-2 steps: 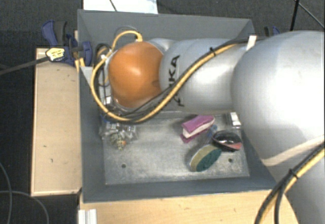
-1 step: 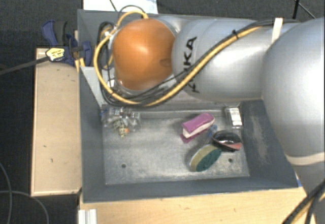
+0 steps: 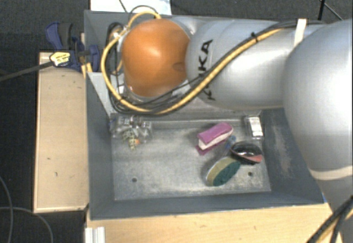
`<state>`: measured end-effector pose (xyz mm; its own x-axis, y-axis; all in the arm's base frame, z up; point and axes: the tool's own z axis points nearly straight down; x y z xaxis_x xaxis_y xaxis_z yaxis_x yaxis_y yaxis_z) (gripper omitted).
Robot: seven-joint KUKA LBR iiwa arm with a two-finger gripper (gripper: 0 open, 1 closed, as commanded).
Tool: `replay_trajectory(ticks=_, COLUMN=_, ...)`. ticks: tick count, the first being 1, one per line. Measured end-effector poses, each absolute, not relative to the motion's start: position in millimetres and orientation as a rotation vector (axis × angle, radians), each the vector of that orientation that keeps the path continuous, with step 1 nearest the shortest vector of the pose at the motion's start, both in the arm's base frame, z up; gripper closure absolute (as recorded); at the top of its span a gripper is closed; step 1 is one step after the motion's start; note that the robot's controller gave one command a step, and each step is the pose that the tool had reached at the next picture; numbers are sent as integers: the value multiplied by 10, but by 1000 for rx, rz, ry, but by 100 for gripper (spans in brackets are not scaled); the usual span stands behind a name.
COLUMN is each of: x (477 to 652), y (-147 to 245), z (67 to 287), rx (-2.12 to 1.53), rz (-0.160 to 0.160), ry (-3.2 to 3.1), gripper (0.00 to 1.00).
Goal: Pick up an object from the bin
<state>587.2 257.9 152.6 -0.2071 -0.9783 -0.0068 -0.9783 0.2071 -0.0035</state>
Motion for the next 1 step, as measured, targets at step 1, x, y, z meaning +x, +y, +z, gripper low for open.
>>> replay_trajectory(ticks=1, x=5885, y=2591, z=1957, rx=-1956, rz=-1, ry=2447, gripper=100)
